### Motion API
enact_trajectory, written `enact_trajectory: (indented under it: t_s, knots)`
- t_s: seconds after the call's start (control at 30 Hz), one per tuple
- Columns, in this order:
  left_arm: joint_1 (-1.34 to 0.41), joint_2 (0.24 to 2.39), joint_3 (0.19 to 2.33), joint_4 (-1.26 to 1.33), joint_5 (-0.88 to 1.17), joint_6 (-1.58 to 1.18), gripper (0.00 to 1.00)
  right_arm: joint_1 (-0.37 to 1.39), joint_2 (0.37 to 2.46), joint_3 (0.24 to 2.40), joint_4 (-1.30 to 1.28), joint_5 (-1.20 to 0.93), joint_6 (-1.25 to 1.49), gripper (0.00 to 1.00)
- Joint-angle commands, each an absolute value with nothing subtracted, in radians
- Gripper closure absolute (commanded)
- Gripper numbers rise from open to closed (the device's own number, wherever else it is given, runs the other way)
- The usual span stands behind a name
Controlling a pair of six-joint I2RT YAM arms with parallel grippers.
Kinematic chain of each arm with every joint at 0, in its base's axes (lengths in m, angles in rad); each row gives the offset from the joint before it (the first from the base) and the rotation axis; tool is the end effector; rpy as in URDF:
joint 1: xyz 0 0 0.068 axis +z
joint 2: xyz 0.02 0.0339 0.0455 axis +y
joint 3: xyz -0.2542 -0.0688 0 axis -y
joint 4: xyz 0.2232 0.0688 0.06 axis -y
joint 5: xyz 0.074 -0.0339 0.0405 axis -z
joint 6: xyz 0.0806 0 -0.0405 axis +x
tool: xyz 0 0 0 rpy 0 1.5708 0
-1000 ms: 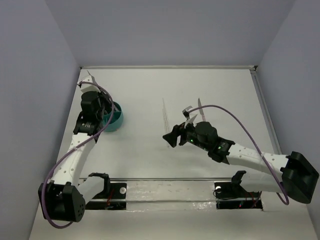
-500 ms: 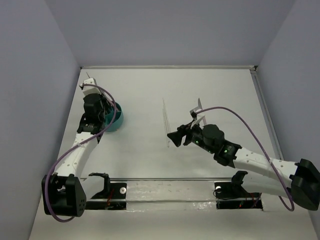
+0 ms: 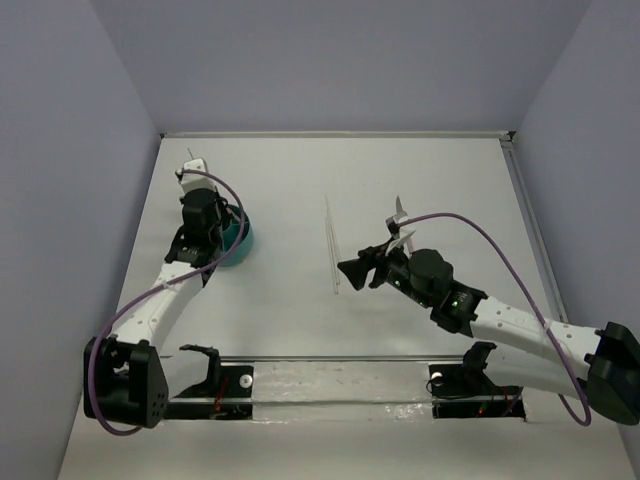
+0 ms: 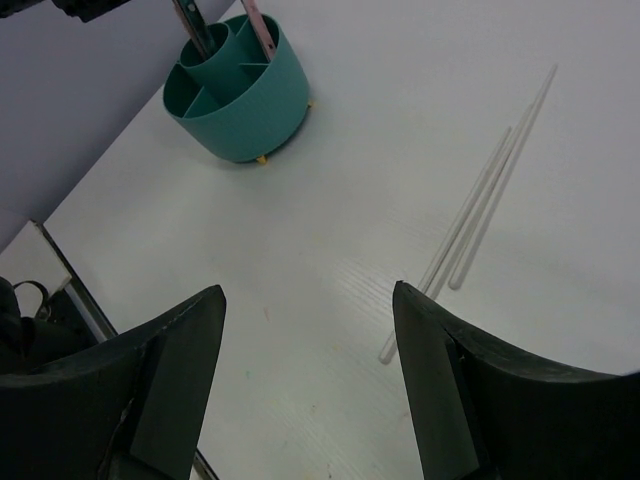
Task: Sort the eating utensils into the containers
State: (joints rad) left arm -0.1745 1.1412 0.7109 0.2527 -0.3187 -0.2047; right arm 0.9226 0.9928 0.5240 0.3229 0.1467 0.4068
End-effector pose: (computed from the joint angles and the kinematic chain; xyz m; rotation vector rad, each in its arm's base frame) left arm 0.2902 -0.0255 0.2794 -0.2577 1.7202 0.0003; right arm 0.1660 0.1997 0.2567 -0.3464 1.7583 0.8495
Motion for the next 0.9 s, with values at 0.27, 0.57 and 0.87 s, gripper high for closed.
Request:
enact_trajectory:
  t_s: [0.27,0.57,0.87]
  knots:
    - [-0.205,0.913,0.707,0.313,-0.399,-0.196,1.0,0.917,1.043,0.543,0.377,0.13,0.393,0.27]
    - [-0.299,1.028,0.729,0.25,-0.403,-0.189,1.0,0.917,1.025,0.535,0.368,0.143,0.391,0.27]
    - [-0.299,1.16,0.749,0.267,-0.417,-0.173,1.0,0.917,1.022,0.529,0.373,0.15,0.391,0.27]
